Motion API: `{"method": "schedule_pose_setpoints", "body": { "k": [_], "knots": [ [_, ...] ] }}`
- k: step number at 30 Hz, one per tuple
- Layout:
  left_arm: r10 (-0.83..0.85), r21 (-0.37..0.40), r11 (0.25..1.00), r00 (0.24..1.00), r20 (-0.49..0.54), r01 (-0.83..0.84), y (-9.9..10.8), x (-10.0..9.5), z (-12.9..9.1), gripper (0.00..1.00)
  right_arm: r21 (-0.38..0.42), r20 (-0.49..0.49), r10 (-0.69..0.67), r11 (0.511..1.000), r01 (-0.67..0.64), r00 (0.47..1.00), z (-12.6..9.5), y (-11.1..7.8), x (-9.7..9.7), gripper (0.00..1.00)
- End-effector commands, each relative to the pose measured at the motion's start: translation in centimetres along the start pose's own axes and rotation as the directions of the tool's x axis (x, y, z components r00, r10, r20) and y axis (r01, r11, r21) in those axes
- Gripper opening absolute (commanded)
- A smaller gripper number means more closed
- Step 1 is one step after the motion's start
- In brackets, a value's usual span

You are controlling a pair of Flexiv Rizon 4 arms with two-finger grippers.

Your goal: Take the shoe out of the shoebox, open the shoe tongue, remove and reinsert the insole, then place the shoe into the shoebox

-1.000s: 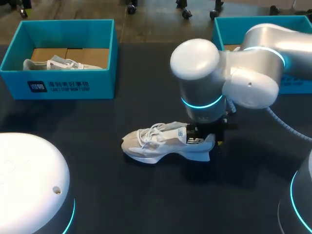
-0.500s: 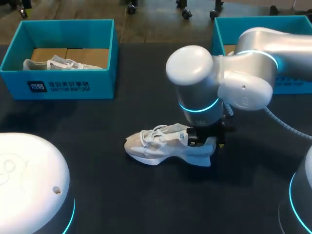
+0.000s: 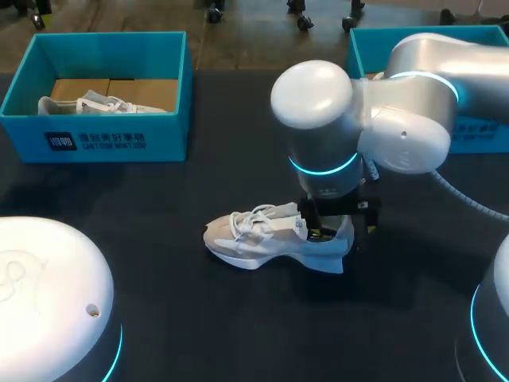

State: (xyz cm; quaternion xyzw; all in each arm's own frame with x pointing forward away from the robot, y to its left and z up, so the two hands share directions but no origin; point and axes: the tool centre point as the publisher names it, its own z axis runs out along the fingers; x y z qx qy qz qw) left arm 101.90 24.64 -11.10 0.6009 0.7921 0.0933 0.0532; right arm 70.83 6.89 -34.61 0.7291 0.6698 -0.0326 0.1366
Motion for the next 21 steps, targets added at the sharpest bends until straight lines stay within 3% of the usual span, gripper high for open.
{"method": "schedule_pose_setpoints", "body": {
  "k": [1, 8, 14, 16, 21],
  "knots": [
    [0.001, -0.002, 1.000, 1.000, -0.002, -0.001, -0.1, 0.1, 0.0, 1.00, -0.022, -0.053, -0.055, 0.998, 0.054, 0.997, -2.7, 0.2, -1.7, 1.00],
    [0.001, -0.002, 1.000, 1.000, -0.002, -0.001, -0.1, 0.1, 0.0, 1.00, -0.084, -0.054, -0.263, 0.962, 0.258, 0.963, -6.0, 1.2, -2.7, 1.00],
    [0.001, -0.002, 1.000, 1.000, -0.002, -0.001, -0.1, 0.1, 0.0, 1.00, -0.144, -0.086, -0.563, 0.823, 0.549, 0.822, -8.0, 1.2, -3.2, 1.00],
    [0.001, -0.002, 1.000, 1.000, -0.002, -0.001, -0.1, 0.1, 0.0, 1.00, -0.152, -0.080, -0.604, 0.794, 0.589, 0.793, -8.2, 1.3, -3.4, 1.00],
    [0.001, -0.002, 1.000, 1.000, -0.002, -0.001, -0.1, 0.1, 0.0, 1.00, -0.178, -0.046, -0.741, 0.666, 0.725, 0.670, -8.5, 1.6, -4.0, 1.00]
  ]
}}
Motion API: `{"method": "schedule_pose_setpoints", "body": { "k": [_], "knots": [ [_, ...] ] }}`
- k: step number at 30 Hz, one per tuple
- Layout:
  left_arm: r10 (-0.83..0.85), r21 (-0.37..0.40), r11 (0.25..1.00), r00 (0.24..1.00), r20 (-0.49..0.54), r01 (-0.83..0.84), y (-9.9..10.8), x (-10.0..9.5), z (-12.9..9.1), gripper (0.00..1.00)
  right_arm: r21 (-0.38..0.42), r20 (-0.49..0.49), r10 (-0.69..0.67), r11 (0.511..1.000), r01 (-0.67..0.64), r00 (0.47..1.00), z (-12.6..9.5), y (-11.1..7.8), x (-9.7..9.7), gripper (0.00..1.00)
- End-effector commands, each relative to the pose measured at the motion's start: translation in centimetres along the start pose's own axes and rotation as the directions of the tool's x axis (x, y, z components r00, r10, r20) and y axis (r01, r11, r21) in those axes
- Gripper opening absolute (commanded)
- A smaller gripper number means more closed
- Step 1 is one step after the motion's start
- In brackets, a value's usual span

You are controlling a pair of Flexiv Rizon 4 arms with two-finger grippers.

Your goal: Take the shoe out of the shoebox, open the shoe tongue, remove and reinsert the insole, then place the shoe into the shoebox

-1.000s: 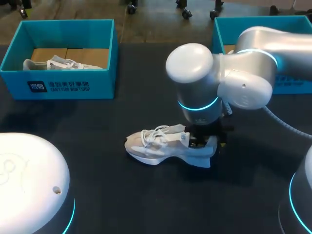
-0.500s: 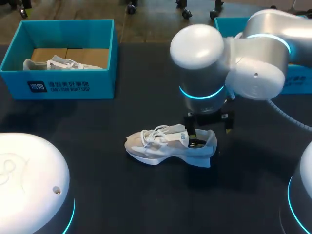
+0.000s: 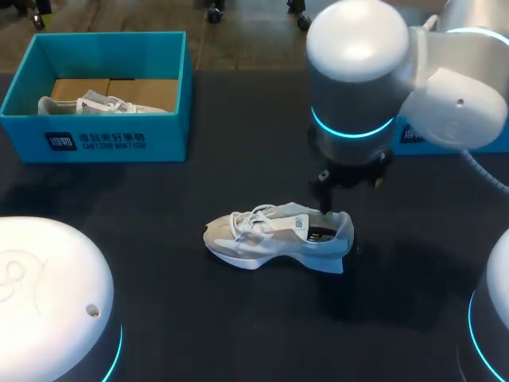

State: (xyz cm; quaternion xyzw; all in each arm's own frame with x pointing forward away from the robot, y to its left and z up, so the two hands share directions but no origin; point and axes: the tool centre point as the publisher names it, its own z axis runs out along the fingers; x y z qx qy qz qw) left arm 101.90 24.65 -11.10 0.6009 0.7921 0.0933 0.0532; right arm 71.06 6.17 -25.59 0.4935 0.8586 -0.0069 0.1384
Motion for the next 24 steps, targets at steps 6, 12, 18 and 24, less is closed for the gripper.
{"method": "schedule_pose_setpoints", "body": {
  "k": [6, 12, 18, 24],
  "knots": [
    [0.001, -0.002, 1.000, 1.000, -0.002, -0.001, -0.07, 0.06, -0.04, 1.00, -0.068, -0.031, -0.250, 0.966, 0.248, 0.968, -0.50, -0.56, -1.16, 1.00],
    [0.001, -0.002, 1.000, 1.000, -0.002, -0.001, -0.07, 0.06, -0.04, 1.00, -0.068, -0.031, -0.250, 0.966, 0.248, 0.968, -0.50, -0.56, -1.16, 1.00],
    [0.001, -0.002, 1.000, 1.000, -0.002, -0.001, -0.07, 0.06, -0.04, 1.00, -0.068, -0.031, -0.250, 0.966, 0.248, 0.968, -0.50, -0.56, -1.16, 1.00],
    [0.001, -0.002, 1.000, 1.000, -0.002, -0.001, -0.07, 0.06, -0.04, 1.00, -0.068, -0.031, -0.250, 0.966, 0.248, 0.968, -0.50, -0.56, -1.16, 1.00]
  ]
}}
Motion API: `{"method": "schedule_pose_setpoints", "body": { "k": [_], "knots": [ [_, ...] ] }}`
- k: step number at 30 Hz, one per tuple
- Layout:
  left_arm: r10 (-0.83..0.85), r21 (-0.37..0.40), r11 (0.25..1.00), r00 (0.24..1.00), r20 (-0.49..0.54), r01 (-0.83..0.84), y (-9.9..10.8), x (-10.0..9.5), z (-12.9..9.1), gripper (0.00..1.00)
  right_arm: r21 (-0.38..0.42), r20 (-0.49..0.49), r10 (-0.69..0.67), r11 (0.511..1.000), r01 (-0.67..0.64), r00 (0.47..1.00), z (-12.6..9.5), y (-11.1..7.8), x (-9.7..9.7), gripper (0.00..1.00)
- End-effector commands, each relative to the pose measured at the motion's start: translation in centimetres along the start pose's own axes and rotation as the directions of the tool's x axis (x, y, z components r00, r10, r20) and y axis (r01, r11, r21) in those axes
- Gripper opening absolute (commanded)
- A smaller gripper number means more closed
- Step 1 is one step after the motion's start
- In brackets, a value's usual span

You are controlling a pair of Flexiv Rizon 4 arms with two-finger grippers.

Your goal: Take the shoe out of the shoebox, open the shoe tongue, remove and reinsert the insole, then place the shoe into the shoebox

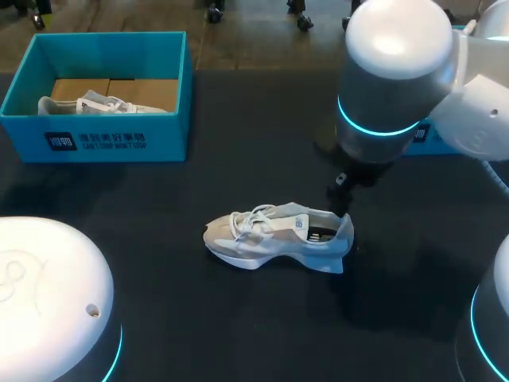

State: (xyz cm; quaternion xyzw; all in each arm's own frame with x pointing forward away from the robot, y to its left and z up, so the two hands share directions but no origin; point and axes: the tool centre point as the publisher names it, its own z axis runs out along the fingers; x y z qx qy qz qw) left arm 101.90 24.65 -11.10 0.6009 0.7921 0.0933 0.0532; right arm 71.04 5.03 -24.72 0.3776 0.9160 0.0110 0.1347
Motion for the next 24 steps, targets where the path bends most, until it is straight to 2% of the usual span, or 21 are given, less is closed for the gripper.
{"method": "schedule_pose_setpoints", "body": {
  "k": [1, 4, 6, 8, 11, 14, 20, 22, 23, 24],
  "knots": [
    [0.001, -0.002, 1.000, 1.000, -0.002, -0.001, -0.1, 0.1, 0.0, 1.00, -0.003, 0.000, 0.000, 1.000, 0.000, 1.000, 0.2, -0.1, 0.0, 1.00],
    [0.001, -0.002, 1.000, 1.000, -0.002, -0.001, -0.1, 0.1, 0.0, 1.00, -0.008, -0.005, -0.156, 0.988, 0.156, 0.988, 0.6, -0.3, 0.3, 1.00],
    [0.001, -0.002, 1.000, 1.000, -0.002, -0.001, -0.1, 0.1, 0.0, 1.00, 0.018, 0.018, -0.243, 0.970, 0.243, 0.970, 0.8, -0.7, 0.3, 1.00],
    [0.001, -0.002, 1.000, 1.000, -0.002, -0.001, -0.1, 0.1, 0.0, 1.00, -0.066, 0.019, -0.294, 0.953, 0.294, 0.956, 0.9, -1.1, 0.4, 1.00],
    [0.001, -0.002, 1.000, 1.000, -0.002, -0.001, -0.1, 0.1, 0.0, 1.00, -0.119, 0.000, -0.389, 0.915, 0.386, 0.921, 0.8, -1.4, 0.3, 1.00],
    [0.001, -0.002, 1.000, 1.000, -0.002, -0.001, -0.1, 0.1, 0.0, 1.00, -0.165, -0.023, -0.441, 0.887, 0.432, 0.897, 0.7, -1.7, 0.3, 1.00],
    [0.001, -0.002, 1.000, 1.000, -0.002, -0.001, -0.1, 0.1, 0.0, 1.00, -0.246, -0.138, -0.504, 0.851, 0.463, 0.853, 1.5, -2.8, 0.5, 1.00],
    [0.001, -0.002, 1.000, 1.000, -0.002, -0.001, -0.1, 0.1, 0.0, 1.00, -0.288, -0.168, -0.545, 0.824, 0.488, 0.821, 1.8, -3.0, 0.6, 1.00],
    [0.001, -0.002, 1.000, 1.000, -0.002, -0.001, -0.1, 0.1, 0.0, 1.00, -0.286, -0.174, -0.559, 0.816, 0.502, 0.811, 1.9, -3.1, 0.6, 1.00],
    [0.001, -0.002, 1.000, 1.000, -0.002, -0.001, -0.1, 0.1, 0.0, 1.00, -0.250, -0.191, -0.566, 0.818, 0.518, 0.802, 2.1, -3.3, 0.5, 1.00]
  ]
}}
